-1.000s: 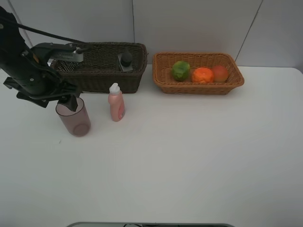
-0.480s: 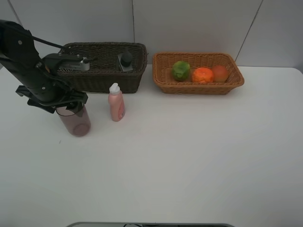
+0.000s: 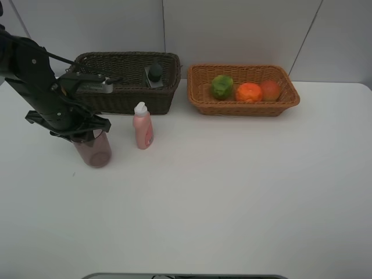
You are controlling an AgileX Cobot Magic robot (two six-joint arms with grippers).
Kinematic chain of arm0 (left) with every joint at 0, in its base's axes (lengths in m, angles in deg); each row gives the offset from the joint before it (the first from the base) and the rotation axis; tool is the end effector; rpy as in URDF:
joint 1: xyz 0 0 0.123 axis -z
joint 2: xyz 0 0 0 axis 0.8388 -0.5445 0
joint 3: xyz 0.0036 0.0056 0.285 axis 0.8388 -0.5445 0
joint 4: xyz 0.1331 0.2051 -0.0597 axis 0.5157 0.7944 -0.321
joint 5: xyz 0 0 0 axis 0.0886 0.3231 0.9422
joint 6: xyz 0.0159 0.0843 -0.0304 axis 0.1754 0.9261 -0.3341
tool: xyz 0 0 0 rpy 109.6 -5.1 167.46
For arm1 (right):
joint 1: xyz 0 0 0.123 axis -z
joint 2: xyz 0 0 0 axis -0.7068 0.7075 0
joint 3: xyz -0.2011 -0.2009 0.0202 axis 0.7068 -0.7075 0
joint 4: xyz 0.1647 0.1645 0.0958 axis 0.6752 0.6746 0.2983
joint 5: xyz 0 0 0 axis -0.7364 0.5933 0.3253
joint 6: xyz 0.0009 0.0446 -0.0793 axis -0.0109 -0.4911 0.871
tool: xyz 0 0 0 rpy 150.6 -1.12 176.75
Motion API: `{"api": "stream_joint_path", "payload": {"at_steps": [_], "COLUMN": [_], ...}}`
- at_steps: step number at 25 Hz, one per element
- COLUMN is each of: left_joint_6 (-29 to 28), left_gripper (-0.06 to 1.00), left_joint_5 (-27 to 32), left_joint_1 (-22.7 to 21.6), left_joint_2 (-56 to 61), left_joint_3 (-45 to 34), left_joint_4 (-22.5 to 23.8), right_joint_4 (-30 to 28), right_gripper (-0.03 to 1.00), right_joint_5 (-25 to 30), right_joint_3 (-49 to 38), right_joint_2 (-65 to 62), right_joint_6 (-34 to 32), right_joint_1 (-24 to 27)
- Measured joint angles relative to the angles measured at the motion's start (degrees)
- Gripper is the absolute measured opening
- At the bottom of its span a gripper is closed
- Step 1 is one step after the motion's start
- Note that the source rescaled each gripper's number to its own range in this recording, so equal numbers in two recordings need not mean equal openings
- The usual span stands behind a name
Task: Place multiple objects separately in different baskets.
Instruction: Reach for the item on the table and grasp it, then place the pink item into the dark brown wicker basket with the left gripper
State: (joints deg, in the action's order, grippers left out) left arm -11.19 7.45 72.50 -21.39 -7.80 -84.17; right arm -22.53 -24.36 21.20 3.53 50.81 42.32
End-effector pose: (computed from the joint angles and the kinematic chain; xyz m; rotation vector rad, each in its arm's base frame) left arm 0.3044 -0.0843 0.1261 0.2071 2.9007 -0.0686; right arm -0.0080 -0.0040 0.2825 -0.0440 2.0250 -0.0250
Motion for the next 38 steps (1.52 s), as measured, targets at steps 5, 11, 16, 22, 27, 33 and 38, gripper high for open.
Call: {"api": "stream_joint_path", "payload": {"at_steps": [5, 11, 16, 22, 27, 33, 38], "left_joint_6": [0.00, 0.00, 0.00, 0.00, 0.00, 0.00, -0.05], "left_gripper": [0.00, 0.00, 0.00, 0.00, 0.00, 0.00, 0.00], "left_joint_5": [0.00, 0.00, 0.00, 0.00, 1.23, 5.90, 12.96], "left_joint_1": [0.00, 0.00, 0.00, 0.00, 0.00, 0.00, 0.00], "left_joint_2": [0.00, 0.00, 0.00, 0.00, 0.90, 7.53, 9.04], "left_joint_3": [0.00, 0.00, 0.00, 0.00, 0.30, 5.71, 13.16], "left_joint_4": [0.00, -0.30, -0.30, -0.30, -0.30, 0.00, 1.89], "right_joint_4": [0.00, 0.00, 0.00, 0.00, 0.00, 0.00, 0.00], "right_gripper": [0.79, 0.79, 0.79, 0.79, 0.79, 0.79, 0.79], "right_joint_5": [0.00, 0.00, 0.00, 0.00, 0.00, 0.00, 0.00], "right_joint_3": [0.00, 0.00, 0.00, 0.00, 0.00, 0.00, 0.00], "right_joint_2": [0.00, 0.00, 0.00, 0.00, 0.00, 0.00, 0.00], "right_joint_6": [0.00, 0.00, 0.00, 0.00, 0.00, 0.00, 0.00], "right_joint_1": [0.00, 0.00, 0.00, 0.00, 0.00, 0.00, 0.00]}}
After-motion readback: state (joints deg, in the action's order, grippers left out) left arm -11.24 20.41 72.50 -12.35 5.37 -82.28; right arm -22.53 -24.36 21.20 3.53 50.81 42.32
